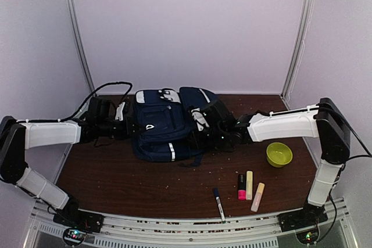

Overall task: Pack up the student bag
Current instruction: Grab the largest pocket of the student bag, then zip the student bag into the largest pocket of the bag.

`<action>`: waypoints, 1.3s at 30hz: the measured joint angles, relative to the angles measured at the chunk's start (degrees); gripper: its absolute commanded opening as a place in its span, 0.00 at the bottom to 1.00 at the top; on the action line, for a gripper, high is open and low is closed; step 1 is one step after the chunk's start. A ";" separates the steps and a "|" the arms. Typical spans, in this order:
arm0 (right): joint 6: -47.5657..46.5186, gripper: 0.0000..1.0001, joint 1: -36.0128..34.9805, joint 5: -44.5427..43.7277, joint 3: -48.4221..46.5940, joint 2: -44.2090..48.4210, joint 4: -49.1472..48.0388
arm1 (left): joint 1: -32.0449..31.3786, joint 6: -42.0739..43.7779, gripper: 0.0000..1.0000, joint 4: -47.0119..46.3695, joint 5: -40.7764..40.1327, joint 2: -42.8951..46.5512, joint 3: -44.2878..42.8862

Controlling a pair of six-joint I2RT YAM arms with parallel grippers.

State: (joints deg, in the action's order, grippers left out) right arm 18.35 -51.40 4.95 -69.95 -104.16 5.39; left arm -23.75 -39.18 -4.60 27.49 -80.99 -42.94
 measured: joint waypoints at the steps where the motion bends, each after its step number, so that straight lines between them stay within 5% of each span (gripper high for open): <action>1: 0.02 0.28 0.00 -0.35 -0.31 -0.20 0.42 | 0.00 0.00 0.00 0.00 0.00 0.00 0.00; 14: 2.93 0.24 0.04 -3.19 -3.13 -4.94 0.76 | -0.37 0.07 0.00 0.13 -0.72 0.00 -0.04; 20: 4.42 0.00 0.24 -4.57 -4.04 -6.25 0.96 | -0.42 0.09 0.00 0.13 -0.96 0.00 -0.13; 30: 5.44 0.00 1.75 -3.19 -0.50 -4.70 -2.49 | -1.11 1.81 0.00 1.95 -1.88 0.00 -1.46; 39: 5.14 0.00 10.62 3.63 7.65 3.63 -2.84 | -0.70 5.35 0.00 4.76 -3.15 0.57 -2.71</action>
State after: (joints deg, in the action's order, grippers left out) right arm 23.49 -40.77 8.58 -62.30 -100.53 2.55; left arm -24.45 -33.82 0.16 24.34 -80.42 -45.65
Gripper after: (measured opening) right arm 0.030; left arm 0.070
